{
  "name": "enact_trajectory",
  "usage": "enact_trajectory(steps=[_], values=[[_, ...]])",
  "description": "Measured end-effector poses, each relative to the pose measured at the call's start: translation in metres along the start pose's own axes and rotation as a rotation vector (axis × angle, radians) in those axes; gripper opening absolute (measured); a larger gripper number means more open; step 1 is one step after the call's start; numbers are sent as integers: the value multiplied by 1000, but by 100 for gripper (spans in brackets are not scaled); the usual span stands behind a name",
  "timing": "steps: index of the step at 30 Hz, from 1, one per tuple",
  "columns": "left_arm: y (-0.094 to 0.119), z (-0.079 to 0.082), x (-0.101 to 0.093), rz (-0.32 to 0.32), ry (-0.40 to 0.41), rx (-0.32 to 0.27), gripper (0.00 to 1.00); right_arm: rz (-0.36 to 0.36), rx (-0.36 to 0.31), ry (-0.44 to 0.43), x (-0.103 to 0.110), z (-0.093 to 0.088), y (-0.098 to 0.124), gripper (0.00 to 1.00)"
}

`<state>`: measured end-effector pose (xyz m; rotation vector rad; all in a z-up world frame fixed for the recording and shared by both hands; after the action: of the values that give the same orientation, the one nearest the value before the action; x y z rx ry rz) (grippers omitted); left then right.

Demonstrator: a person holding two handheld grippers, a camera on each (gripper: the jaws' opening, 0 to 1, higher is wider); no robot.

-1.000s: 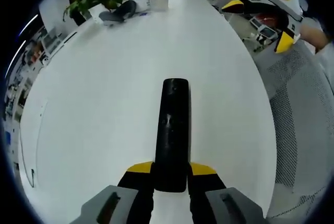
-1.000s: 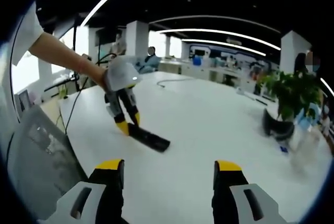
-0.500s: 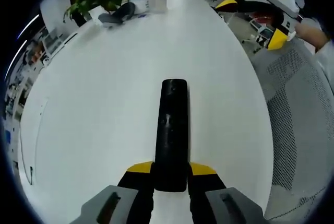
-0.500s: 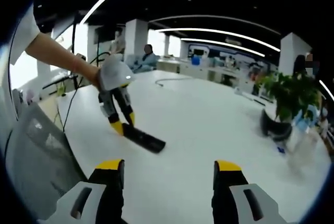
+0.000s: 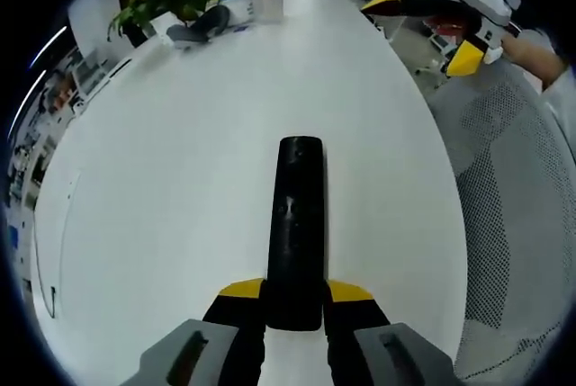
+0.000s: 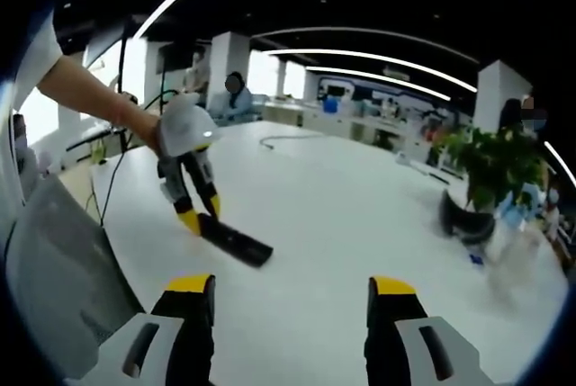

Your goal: Press the specified remote control buttons in sequence, fully releasing each button before pressing the next.

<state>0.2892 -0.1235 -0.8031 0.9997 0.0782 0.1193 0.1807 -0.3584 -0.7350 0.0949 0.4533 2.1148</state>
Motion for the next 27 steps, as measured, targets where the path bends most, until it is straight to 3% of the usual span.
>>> enact_trajectory(steps=[27], values=[[1, -1, -7, -3, 15, -7, 24, 1, 19, 23, 1, -1, -1, 67]])
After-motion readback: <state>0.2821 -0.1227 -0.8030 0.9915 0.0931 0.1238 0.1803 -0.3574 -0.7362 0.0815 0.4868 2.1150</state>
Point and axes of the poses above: the point that each gripper's makers call its tool centre point, and the gripper's own axes: y roughly backward along the fingers, x roughly to its left, z roughly out of its top, the point moved 7 cm from there along y, roughly backward along the fingers, and after that the axes turned 8 degrees about -x, right-handed, at the moved point
